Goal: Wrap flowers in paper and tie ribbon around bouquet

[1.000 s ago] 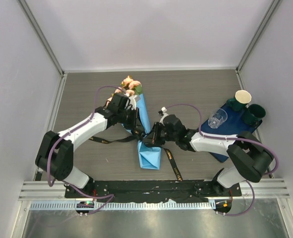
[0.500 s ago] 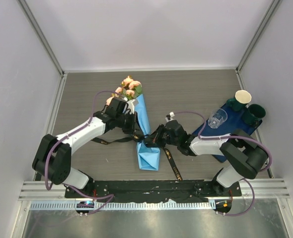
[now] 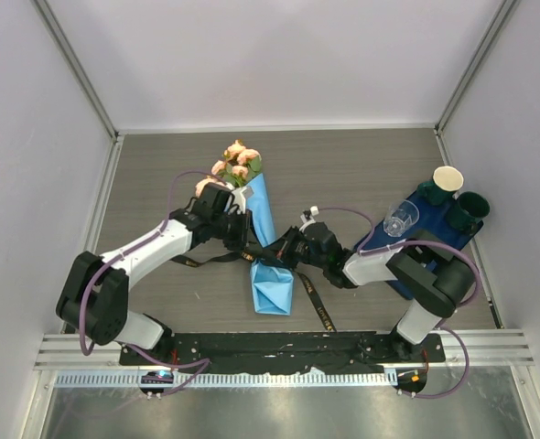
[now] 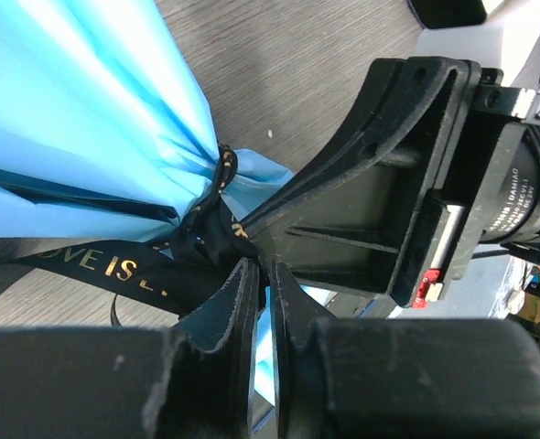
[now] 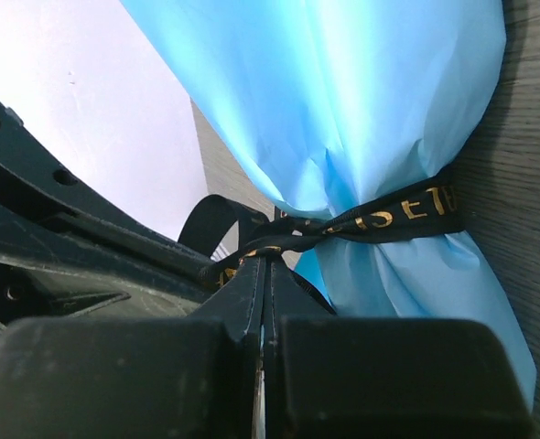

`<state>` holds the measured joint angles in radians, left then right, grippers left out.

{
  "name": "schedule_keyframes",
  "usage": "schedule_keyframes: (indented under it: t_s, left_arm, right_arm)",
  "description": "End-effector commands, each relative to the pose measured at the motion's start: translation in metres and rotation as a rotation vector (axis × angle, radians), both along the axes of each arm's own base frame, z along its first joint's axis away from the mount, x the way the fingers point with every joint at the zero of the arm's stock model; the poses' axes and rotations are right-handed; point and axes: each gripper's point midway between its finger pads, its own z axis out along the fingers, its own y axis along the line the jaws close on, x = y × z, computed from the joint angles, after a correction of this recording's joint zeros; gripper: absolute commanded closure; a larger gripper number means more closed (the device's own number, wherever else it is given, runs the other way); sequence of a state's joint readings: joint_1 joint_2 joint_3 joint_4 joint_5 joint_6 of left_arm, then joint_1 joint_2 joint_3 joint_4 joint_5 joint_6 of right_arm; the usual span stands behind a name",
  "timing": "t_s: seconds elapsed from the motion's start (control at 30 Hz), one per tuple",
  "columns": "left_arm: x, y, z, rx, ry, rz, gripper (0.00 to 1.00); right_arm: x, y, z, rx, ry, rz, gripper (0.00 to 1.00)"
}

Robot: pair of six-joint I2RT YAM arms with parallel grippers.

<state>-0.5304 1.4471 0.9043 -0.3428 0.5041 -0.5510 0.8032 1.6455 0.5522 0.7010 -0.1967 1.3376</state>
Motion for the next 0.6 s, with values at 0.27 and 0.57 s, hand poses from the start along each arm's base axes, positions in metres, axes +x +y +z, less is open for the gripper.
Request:
schedule_keyframes:
  t_s: [0.27,0.57]
  left_arm:
    - [-0.012,-0.001,0.000,-0.054,0.028,0.032,0.89]
    - [-0.016,0.005,-0.016,-0.060,0.052,0.114,0.87]
  right_arm:
    - [0.025,0.009,0.010,0.182,-0.037,-0.118,1.00]
    - [0.025,0.008,0.005,0.161,-0.067,-0.121,0.94]
